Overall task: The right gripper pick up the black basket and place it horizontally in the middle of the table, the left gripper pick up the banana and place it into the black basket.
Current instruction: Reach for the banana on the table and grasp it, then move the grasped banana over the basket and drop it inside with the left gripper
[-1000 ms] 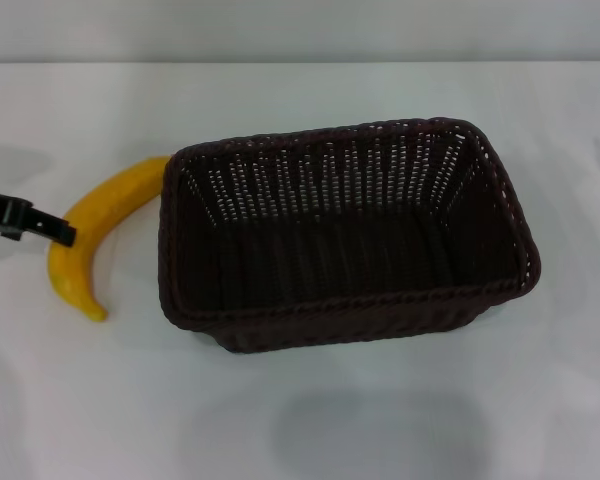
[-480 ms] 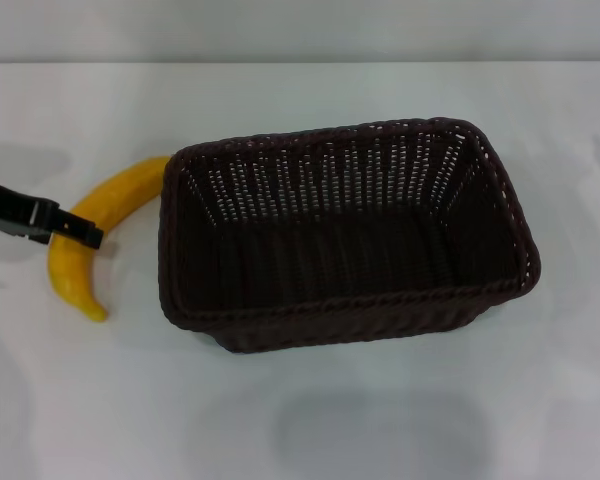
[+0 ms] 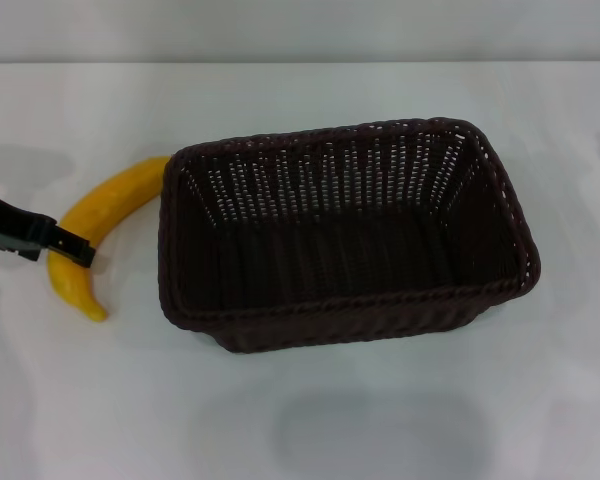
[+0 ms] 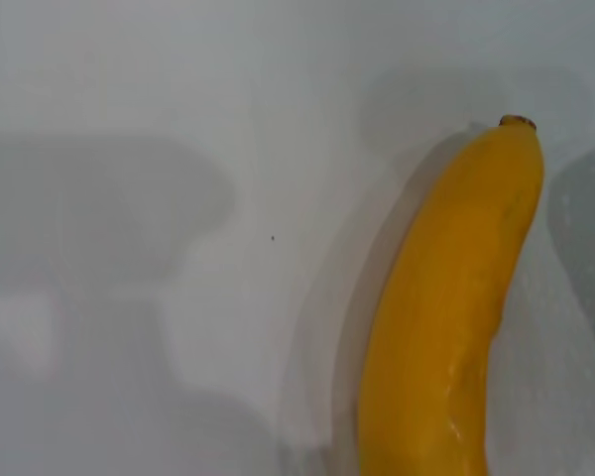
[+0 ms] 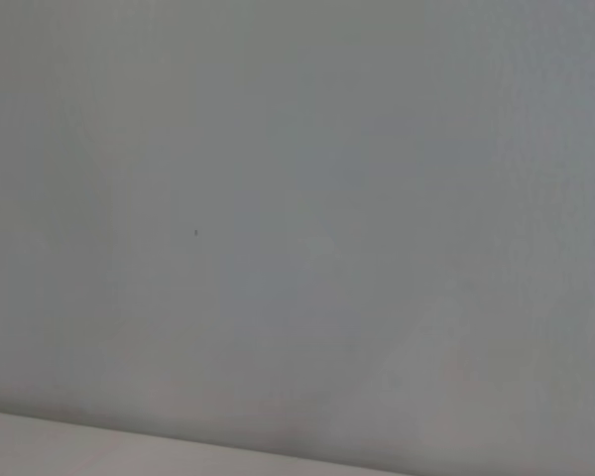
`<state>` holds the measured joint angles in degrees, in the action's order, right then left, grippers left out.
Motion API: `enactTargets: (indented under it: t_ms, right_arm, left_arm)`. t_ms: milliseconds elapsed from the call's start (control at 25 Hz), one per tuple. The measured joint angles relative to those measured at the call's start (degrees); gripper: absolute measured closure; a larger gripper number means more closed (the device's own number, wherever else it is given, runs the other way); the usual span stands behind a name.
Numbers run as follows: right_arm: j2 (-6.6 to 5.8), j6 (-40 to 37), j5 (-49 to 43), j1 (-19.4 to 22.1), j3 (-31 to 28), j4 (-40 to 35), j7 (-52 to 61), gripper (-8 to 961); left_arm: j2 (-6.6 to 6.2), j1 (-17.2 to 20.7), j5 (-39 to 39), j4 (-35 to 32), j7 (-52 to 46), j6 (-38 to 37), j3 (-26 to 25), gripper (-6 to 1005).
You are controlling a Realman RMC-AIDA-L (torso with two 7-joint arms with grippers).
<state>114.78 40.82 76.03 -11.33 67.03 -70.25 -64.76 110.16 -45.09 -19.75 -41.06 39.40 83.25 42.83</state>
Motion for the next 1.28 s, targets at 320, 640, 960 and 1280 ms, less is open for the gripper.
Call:
enactTargets:
  t_ms: [320,640,960,1280]
  right_arm:
    - [0.0,0.3,0.0,0.1,-0.9,0.3,0.0,595]
    - [0.0,0.1,0.0,-0.2,-0.9,0.4,0.0,596]
    - [0.0,0.3,0.3,-0.2,-0.8,1.1,0.0,595]
    - [0.0,0.9,0.4,-0.1,-1.5,1.6,0.1,596]
  left_arm:
    - [0.13,0.2,0.0,0.3,-0.5,-2.2,0.0,200]
    - [0.47,0.3,0.5,1.6,-0.1,-4.8,0.1,229]
    - [0.52,0.0,1.2,2.7,0.6,-6.4,0.6,465]
    - [-0.15,3.5,-2.4,-13.3,0.0,0.6,0.0,499]
